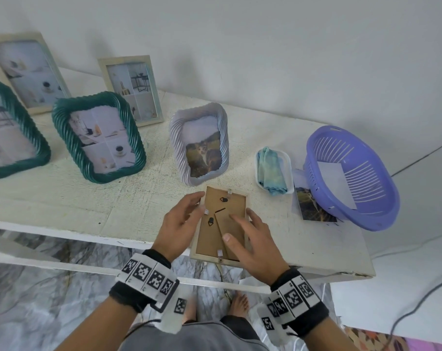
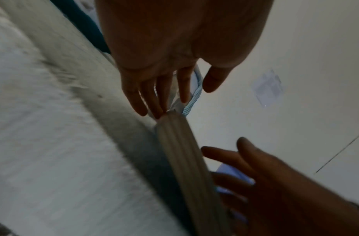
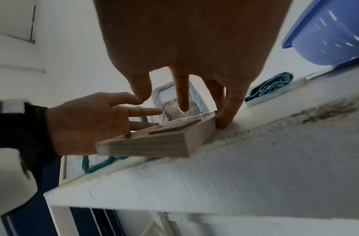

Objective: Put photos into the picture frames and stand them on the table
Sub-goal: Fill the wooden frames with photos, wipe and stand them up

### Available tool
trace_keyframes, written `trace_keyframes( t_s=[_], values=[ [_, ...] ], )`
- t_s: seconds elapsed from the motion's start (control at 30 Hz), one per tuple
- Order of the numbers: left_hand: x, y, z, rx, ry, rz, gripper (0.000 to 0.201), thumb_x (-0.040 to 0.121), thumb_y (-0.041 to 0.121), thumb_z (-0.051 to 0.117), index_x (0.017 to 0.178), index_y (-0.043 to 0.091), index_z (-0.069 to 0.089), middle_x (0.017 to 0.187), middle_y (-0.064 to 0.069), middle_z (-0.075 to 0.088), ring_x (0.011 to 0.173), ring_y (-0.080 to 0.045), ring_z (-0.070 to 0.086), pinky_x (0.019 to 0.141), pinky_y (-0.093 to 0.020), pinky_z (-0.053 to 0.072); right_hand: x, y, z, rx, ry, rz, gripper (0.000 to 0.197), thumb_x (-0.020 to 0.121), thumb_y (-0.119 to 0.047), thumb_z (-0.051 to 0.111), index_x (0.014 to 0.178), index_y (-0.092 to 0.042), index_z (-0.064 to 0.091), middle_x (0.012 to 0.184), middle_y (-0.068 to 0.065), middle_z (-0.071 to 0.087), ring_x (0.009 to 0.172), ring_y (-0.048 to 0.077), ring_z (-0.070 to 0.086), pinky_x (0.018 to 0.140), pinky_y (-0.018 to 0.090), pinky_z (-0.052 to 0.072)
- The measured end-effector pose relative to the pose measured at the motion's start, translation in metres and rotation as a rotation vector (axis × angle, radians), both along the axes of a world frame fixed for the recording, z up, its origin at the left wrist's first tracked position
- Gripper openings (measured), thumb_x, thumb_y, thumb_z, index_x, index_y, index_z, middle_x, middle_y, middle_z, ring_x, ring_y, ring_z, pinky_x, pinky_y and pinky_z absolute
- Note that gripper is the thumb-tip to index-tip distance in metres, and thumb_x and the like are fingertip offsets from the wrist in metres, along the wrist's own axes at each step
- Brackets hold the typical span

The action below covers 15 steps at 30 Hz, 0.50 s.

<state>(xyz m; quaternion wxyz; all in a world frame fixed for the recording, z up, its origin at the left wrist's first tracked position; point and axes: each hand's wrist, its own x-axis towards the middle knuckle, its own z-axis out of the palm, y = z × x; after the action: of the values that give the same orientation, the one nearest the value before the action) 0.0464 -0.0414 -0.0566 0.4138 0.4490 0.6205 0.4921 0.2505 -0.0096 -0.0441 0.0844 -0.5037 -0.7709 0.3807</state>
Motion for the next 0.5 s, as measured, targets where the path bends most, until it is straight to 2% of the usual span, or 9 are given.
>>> trace_keyframes(
  t_s=[0.1,0.2,0.23,0.3,0.33,0.37,0.4,0.47,0.5],
  values=[
    [0.009,0.004,0.031,0.043,-0.207,0.146,0.022,0.101,0.026,0.051,0.118,0.020,0.063,0.111,0.005,0.072,0.104,-0.008,0.067,0.092,-0.027,0.049,0.001,0.004,0.011,-0.026,0.167,-0.032,0.063,0.087,-0.069,0.041,0.142,-0.038,0.037,0.144,-0.013,0.041,0.133,0.004,0.036,0.108,0.027,0.032],
    [0.021,0.010,0.055,0.034,-0.411,0.039,0.028,0.105,0.026,0.043,0.124,0.014,0.060,0.113,-0.005,0.072,0.106,-0.017,0.069,0.096,-0.032,0.049,0.005,0.009,0.029,-0.068,0.290,-0.136,0.057,0.093,-0.060,0.036,0.144,-0.034,0.037,0.129,-0.029,0.048,0.114,-0.020,0.044,0.093,0.005,0.034],
    [0.026,0.011,0.060,0.010,-0.494,-0.057,0.033,0.104,0.031,0.042,0.128,0.015,0.057,0.117,-0.008,0.071,0.110,-0.021,0.068,0.099,-0.034,0.049,0.009,0.011,0.033,-0.091,0.319,-0.204,0.059,0.091,-0.062,0.034,0.143,-0.035,0.039,0.131,-0.027,0.048,0.114,-0.019,0.045,0.093,0.005,0.033],
    [0.035,0.016,0.060,-0.029,-0.539,-0.218,0.042,0.101,0.040,0.040,0.132,0.016,0.055,0.121,-0.009,0.069,0.112,-0.025,0.067,0.100,-0.034,0.050,0.020,0.014,0.042,-0.123,0.377,-0.331,0.059,0.089,-0.072,0.033,0.135,-0.038,0.048,0.132,-0.017,0.055,0.117,-0.003,0.052,0.101,0.023,0.040],
    [0.039,0.019,0.057,-0.035,-0.475,-0.250,0.040,0.103,0.038,0.039,0.131,0.016,0.057,0.120,-0.008,0.070,0.110,-0.024,0.068,0.099,-0.033,0.051,0.025,0.015,0.047,-0.122,0.392,-0.373,0.054,0.089,-0.071,0.035,0.123,-0.034,0.055,0.121,-0.011,0.062,0.109,0.005,0.058,0.096,0.032,0.046],
    [0.043,0.022,0.055,-0.033,-0.391,-0.244,0.035,0.105,0.034,0.039,0.127,0.015,0.059,0.118,-0.006,0.071,0.108,-0.020,0.069,0.098,-0.031,0.051,0.031,0.017,0.051,-0.105,0.395,-0.403,0.045,0.091,-0.065,0.039,0.109,-0.029,0.058,0.104,-0.005,0.065,0.096,0.012,0.062,0.087,0.034,0.050],
    [0.046,0.025,0.050,-0.030,-0.310,-0.215,0.031,0.106,0.028,0.040,0.124,0.015,0.062,0.116,-0.004,0.072,0.105,-0.017,0.069,0.097,-0.029,0.050,0.037,0.018,0.055,-0.078,0.387,-0.428,0.032,0.095,-0.056,0.044,0.099,-0.027,0.058,0.091,-0.004,0.064,0.085,0.012,0.062,0.077,0.030,0.050],
    [0.050,0.029,0.039,-0.061,-0.228,-0.164,0.026,0.104,0.023,0.044,0.119,0.016,0.064,0.113,-0.001,0.072,0.103,-0.013,0.069,0.091,-0.026,0.049,0.049,0.019,0.057,-0.047,0.386,-0.479,0.013,0.098,-0.033,0.050,0.105,-0.028,0.059,0.085,-0.007,0.067,0.078,0.008,0.066,0.069,0.024,0.053],
    [0.051,0.029,0.034,-0.087,-0.209,-0.146,0.024,0.104,0.023,0.046,0.117,0.019,0.064,0.114,0.000,0.071,0.103,-0.012,0.068,0.089,-0.026,0.048,0.055,0.020,0.055,-0.051,0.397,-0.499,0.017,0.099,-0.025,0.050,0.114,-0.025,0.059,0.088,-0.004,0.069,0.078,0.010,0.068,0.070,0.029,0.056]
  ],
)
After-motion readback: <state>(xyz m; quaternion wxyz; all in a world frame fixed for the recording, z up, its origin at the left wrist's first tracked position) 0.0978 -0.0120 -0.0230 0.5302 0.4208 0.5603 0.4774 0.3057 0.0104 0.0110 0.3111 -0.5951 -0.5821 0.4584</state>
